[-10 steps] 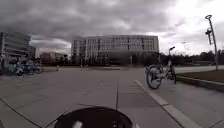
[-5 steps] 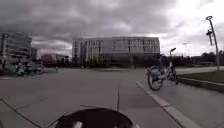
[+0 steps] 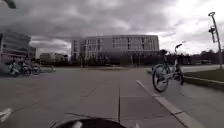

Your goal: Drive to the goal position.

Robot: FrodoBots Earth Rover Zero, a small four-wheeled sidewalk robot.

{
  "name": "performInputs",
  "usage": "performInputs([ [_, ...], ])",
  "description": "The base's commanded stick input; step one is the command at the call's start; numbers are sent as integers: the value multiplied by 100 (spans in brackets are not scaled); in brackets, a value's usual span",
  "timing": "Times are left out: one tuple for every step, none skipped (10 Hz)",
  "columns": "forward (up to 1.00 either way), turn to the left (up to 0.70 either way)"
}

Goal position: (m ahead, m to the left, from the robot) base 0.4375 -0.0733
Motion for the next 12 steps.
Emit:
performInputs([
  [70,0],
  [70,0],
  [70,0],
  [70,0],
  [70,0],
  [70,0],
  [70,0],
  [70,0],
  [70,0],
  [70,0],
  [70,0],
  [70,0],
])
